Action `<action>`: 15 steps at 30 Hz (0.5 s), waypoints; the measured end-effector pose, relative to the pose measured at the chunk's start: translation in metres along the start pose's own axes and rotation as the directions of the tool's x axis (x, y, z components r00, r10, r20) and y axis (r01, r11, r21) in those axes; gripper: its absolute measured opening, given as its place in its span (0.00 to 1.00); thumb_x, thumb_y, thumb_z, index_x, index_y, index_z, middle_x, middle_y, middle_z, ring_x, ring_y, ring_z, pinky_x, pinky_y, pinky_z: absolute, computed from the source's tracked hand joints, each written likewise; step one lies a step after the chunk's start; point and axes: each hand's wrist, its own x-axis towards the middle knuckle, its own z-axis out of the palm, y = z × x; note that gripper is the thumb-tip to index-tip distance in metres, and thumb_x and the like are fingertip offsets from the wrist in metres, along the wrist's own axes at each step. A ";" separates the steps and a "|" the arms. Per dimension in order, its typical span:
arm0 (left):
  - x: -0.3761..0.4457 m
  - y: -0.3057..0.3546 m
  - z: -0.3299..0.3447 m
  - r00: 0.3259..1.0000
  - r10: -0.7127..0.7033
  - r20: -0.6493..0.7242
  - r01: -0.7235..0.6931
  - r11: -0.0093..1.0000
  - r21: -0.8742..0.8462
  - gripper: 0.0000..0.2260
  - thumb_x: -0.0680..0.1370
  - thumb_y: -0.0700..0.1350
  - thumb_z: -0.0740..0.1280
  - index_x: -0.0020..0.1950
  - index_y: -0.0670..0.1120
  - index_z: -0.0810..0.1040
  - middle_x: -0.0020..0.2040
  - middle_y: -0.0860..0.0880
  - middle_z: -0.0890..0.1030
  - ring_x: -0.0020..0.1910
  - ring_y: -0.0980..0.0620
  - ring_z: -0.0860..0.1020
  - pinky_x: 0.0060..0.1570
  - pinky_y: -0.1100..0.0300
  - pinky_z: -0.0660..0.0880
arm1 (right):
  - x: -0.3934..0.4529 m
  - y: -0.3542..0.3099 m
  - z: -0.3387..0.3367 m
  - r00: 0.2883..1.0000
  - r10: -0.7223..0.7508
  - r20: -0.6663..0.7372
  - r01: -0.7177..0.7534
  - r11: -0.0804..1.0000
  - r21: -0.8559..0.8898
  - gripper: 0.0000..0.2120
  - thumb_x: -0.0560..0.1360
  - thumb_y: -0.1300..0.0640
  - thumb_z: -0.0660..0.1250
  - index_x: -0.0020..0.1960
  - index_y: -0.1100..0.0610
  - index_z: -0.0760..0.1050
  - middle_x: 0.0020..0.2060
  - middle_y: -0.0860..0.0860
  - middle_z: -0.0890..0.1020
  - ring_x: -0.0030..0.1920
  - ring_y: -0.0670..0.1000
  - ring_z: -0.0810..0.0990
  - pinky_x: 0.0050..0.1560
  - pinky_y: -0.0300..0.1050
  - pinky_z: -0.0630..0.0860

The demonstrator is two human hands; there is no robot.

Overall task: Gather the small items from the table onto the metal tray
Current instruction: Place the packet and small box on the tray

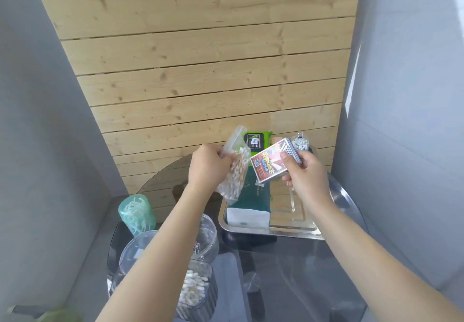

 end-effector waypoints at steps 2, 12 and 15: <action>0.002 0.016 0.015 1.000 0.009 0.029 -0.009 1.000 -0.023 0.15 0.74 0.48 0.69 0.32 0.42 0.72 0.26 0.49 0.69 0.25 0.51 0.65 0.26 0.62 0.58 | 0.007 0.002 -0.016 0.999 0.010 -0.046 -0.010 1.000 -0.003 0.08 0.76 0.51 0.64 0.51 0.54 0.77 0.36 0.48 0.81 0.28 0.43 0.76 0.25 0.31 0.70; -0.003 0.068 0.117 0.974 0.075 0.215 -0.082 0.996 0.027 0.10 0.76 0.43 0.66 0.56 0.42 0.77 0.44 0.44 0.80 0.41 0.45 0.74 0.35 0.60 0.65 | 0.043 0.043 -0.085 0.979 0.121 -0.162 -0.151 0.971 -0.188 0.13 0.72 0.51 0.67 0.42 0.61 0.79 0.37 0.57 0.83 0.39 0.59 0.82 0.41 0.51 0.77; 0.003 0.065 0.136 0.977 0.050 0.206 -0.071 0.993 0.096 0.16 0.77 0.40 0.63 0.65 0.41 0.70 0.57 0.40 0.79 0.51 0.40 0.78 0.42 0.57 0.69 | 0.045 0.054 -0.086 0.984 0.154 -0.092 -0.174 0.944 -0.280 0.12 0.73 0.53 0.66 0.44 0.62 0.79 0.40 0.57 0.84 0.42 0.58 0.82 0.43 0.50 0.78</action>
